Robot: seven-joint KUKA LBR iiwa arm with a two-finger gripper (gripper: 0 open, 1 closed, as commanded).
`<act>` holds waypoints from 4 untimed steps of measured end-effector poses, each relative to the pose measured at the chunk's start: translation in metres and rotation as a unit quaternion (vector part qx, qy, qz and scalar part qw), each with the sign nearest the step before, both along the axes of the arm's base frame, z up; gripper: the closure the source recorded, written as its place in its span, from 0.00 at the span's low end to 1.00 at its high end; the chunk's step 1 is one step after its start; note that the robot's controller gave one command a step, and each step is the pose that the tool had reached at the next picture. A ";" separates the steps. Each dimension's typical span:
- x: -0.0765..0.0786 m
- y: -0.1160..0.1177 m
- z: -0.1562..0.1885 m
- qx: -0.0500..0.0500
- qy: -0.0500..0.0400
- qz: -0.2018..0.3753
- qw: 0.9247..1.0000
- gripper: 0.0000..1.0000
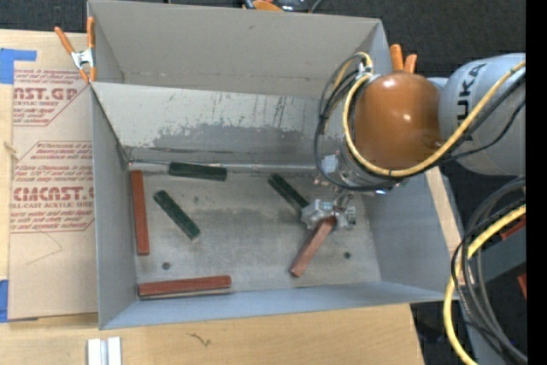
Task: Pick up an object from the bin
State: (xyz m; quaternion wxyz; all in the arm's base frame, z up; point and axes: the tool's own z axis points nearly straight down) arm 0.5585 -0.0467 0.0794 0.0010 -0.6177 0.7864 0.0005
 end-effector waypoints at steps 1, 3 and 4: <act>-0.004 -0.092 -0.007 0.009 -0.003 0.222 0.975 1.00; -0.003 -0.095 0.141 0.001 0.000 0.206 0.979 0.00; 0.010 -0.075 0.076 0.002 0.001 0.557 0.830 0.00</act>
Offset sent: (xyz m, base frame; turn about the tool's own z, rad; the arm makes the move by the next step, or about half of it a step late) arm -0.0059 -0.1044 -0.0094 -0.4467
